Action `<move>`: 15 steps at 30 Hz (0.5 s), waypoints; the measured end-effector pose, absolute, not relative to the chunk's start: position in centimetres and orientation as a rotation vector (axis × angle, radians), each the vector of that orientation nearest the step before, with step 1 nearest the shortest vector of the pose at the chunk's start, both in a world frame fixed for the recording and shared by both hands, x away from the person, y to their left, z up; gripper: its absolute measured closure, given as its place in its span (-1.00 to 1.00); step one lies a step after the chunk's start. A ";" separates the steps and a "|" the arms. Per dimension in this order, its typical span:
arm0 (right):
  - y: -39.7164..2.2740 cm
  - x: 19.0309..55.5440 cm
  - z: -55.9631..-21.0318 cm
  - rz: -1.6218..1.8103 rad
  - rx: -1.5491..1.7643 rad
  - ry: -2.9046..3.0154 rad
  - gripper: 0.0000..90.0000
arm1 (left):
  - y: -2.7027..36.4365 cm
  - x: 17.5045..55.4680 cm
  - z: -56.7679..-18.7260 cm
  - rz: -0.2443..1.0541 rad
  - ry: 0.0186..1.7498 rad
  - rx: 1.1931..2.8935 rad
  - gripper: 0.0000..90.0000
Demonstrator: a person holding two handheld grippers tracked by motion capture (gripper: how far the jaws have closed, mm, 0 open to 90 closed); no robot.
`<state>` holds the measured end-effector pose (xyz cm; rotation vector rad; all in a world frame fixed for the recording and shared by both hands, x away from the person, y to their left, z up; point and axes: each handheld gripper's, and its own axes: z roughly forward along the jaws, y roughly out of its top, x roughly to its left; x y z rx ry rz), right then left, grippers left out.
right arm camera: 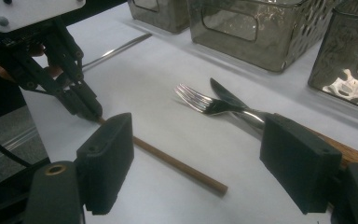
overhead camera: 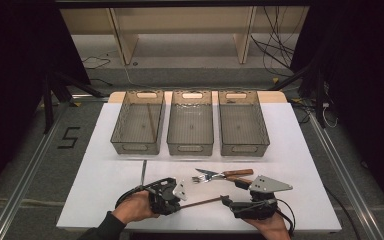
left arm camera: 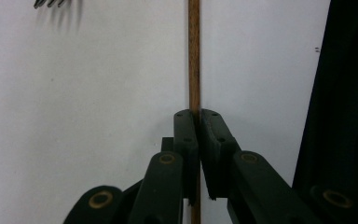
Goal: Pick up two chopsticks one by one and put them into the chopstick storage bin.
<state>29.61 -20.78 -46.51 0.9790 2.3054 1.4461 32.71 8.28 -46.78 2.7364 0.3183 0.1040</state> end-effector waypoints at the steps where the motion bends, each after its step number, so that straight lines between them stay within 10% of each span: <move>1: -20.8 29.6 -46.5 1.447 0.979 2.305 -0.41 | 8.3 32.7 -46.8 0.101 0.320 2.736 0.89; 15: -20.8 29.6 -46.5 1.449 0.977 2.302 -0.41 | 10.3 33.2 -44.7 0.117 0.400 2.662 0.90</move>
